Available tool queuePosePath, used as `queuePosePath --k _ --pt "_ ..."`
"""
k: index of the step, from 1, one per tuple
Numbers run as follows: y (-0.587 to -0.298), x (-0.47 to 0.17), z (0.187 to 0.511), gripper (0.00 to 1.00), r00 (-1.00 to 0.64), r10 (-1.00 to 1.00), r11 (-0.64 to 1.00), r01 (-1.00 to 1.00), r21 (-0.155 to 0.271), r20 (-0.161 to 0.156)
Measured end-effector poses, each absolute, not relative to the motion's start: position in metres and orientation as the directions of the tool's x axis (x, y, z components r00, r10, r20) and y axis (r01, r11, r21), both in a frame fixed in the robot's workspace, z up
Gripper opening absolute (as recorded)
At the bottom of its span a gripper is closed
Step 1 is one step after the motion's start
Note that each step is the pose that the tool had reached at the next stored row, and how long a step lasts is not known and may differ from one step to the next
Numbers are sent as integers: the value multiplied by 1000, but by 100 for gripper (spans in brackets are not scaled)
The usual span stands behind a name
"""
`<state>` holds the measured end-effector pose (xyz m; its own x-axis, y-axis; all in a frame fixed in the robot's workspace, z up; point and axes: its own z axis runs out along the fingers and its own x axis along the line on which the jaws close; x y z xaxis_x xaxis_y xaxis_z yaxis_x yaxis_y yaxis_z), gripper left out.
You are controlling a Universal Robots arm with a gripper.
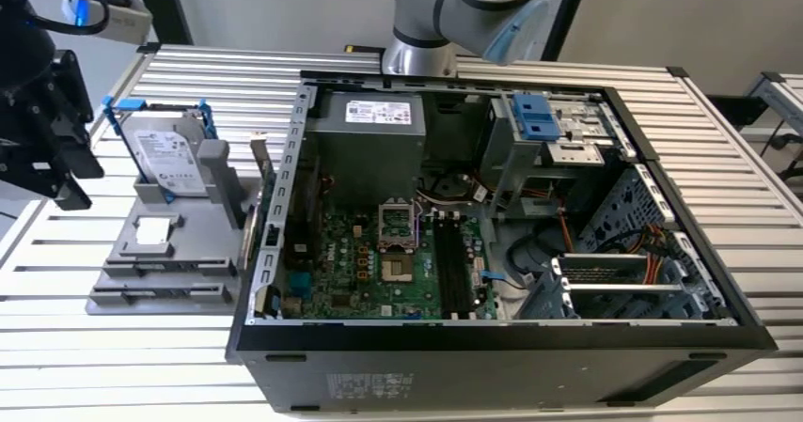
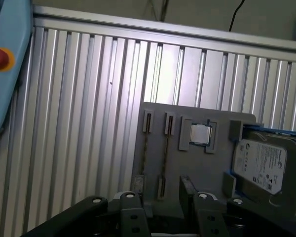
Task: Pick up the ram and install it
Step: 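Pick up the ram and move it above insertion slot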
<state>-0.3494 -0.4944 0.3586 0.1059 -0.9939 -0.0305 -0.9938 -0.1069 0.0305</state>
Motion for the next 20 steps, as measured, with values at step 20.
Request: queuePosePath --k 20 --pt "-494 -349 325 100 91 -996 -92 -995 29 -25"
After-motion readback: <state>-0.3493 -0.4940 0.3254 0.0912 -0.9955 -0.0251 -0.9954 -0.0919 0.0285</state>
